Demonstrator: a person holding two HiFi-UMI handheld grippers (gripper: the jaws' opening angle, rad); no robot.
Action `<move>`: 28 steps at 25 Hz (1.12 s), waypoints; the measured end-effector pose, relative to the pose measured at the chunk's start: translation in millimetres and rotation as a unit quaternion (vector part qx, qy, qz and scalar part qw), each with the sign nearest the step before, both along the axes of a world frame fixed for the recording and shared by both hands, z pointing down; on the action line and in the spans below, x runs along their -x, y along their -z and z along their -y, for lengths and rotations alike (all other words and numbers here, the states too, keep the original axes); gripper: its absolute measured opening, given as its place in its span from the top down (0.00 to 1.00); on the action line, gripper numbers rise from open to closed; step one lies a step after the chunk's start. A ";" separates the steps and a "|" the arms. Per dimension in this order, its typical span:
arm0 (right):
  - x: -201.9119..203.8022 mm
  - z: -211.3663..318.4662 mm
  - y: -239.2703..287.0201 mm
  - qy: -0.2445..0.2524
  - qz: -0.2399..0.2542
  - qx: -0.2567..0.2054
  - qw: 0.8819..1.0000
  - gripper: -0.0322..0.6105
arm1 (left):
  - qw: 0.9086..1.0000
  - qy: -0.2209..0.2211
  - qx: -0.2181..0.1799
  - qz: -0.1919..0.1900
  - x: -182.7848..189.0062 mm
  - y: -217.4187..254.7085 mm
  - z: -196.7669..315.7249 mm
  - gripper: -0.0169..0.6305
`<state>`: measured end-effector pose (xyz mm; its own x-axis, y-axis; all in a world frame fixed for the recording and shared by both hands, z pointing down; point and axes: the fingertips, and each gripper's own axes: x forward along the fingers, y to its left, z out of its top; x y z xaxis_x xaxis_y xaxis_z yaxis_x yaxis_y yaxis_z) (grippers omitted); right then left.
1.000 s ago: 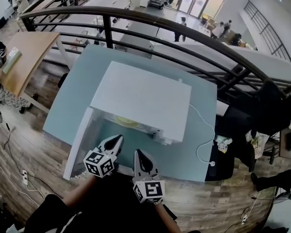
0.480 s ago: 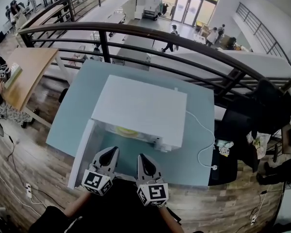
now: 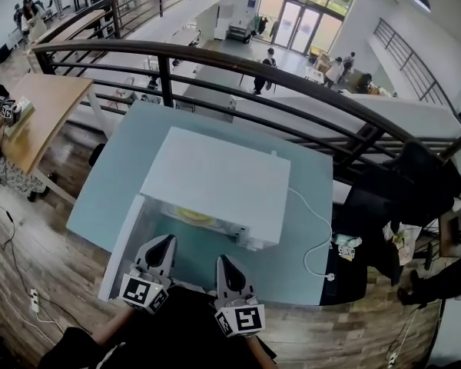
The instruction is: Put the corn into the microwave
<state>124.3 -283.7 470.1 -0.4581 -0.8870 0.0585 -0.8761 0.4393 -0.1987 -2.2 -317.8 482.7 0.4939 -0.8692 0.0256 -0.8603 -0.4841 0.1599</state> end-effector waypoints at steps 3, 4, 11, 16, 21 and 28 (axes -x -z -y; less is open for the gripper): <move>-5.0 -2.0 -3.3 -0.013 0.001 0.002 1.000 0.94 | 1.000 -0.005 -0.001 0.005 -2.5 2.2 1.4 0.97; -6.0 -2.3 -4.5 -0.017 0.002 0.003 1.000 0.94 | 1.000 -0.009 0.001 0.006 -4.4 0.7 0.4 0.97; -14.9 -4.8 -6.1 -0.020 -0.001 -0.002 1.000 0.94 | 1.000 -0.028 0.014 0.004 -21.1 -7.5 -1.1 0.97; -19.6 -4.7 -5.4 -0.030 0.001 -0.005 1.000 0.94 | 1.000 -0.015 0.026 -0.003 -17.3 -17.1 -1.6 0.97; -22.0 -6.0 -5.2 -0.033 -0.002 0.000 0.999 0.94 | 0.999 0.002 0.034 -0.015 -10.9 -15.6 0.0 0.97; -18.8 -1.6 -5.7 -0.039 -0.004 0.007 0.999 0.94 | 0.999 0.007 0.036 -0.022 -5.2 -16.9 3.4 0.97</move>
